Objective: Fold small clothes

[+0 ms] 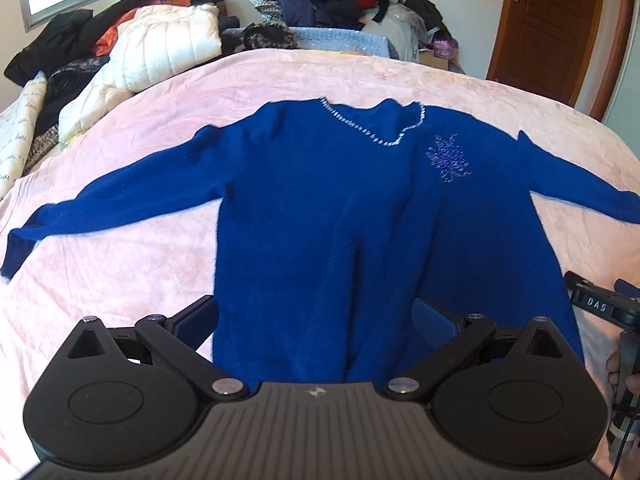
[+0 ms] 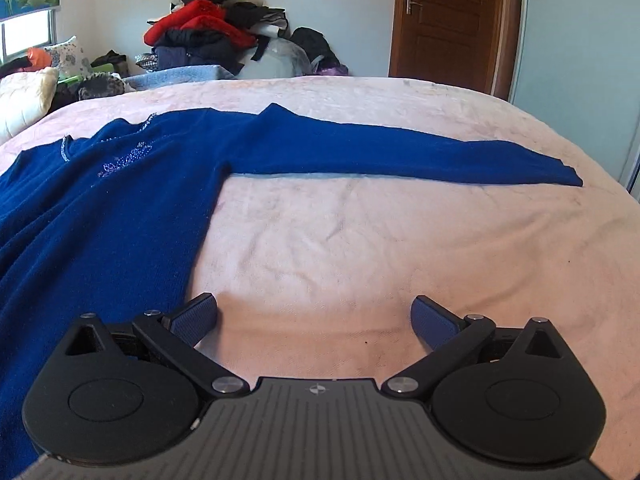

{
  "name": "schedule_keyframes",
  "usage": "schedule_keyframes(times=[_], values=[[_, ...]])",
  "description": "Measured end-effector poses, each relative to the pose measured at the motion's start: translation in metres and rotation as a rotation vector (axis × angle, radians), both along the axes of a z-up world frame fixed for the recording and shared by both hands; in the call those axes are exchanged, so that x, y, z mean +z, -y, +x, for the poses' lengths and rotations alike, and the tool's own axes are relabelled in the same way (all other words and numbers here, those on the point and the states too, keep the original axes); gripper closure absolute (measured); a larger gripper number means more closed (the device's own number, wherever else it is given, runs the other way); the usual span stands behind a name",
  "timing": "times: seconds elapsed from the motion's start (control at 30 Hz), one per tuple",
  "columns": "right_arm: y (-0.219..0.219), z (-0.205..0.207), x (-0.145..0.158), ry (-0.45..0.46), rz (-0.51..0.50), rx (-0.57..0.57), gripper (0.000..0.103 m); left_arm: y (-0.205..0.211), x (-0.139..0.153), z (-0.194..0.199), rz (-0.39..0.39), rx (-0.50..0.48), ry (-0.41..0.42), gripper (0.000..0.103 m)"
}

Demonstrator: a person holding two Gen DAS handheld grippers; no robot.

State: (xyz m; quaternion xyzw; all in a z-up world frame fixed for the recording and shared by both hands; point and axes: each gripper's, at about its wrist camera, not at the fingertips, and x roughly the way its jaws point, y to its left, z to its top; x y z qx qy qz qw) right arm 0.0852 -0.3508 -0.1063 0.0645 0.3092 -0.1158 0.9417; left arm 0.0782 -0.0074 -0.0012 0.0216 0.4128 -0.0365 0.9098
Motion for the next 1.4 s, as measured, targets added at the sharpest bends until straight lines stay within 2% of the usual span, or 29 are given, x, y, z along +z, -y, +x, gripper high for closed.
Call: schedule_keyframes(times=[0.13,0.37,1.1,1.27,1.4], values=[[0.001,0.001,0.001,0.004,0.008,0.000,0.001,0.008,0.005,0.005,-0.012,-0.014,0.003,0.000],[0.002,0.001,0.003,0.008,0.008,-0.001,0.001,0.011,0.001,0.012,0.025,0.008,-0.008,0.000],[0.002,0.001,0.003,0.008,0.008,-0.001,0.001,-0.011,0.009,-0.016,0.023,0.036,0.008,0.000],[0.002,0.001,0.003,0.007,0.007,-0.001,0.001,-0.006,0.014,-0.025,-0.001,0.012,0.026,0.000],[0.002,0.001,0.003,0.008,0.007,-0.001,0.001,0.002,0.014,-0.035,0.008,-0.033,0.031,0.000]])
